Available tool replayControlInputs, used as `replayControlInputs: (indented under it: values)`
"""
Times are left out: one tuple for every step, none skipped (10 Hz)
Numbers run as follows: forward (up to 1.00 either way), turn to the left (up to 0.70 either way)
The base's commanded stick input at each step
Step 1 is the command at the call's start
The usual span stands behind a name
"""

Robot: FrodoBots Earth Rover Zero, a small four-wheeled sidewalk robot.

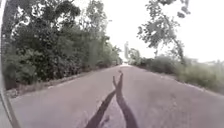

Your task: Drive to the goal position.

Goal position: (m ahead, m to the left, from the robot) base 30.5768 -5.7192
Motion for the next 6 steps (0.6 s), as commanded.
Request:
replayControlInputs:
  values:
    - [0.70, 0.00]
    - [0.70, 0.00]
    - [0.70, 0.00]
    - [0.70, 0.00]
    - [0.70, 0.00]
    - [0.70, -0.19]
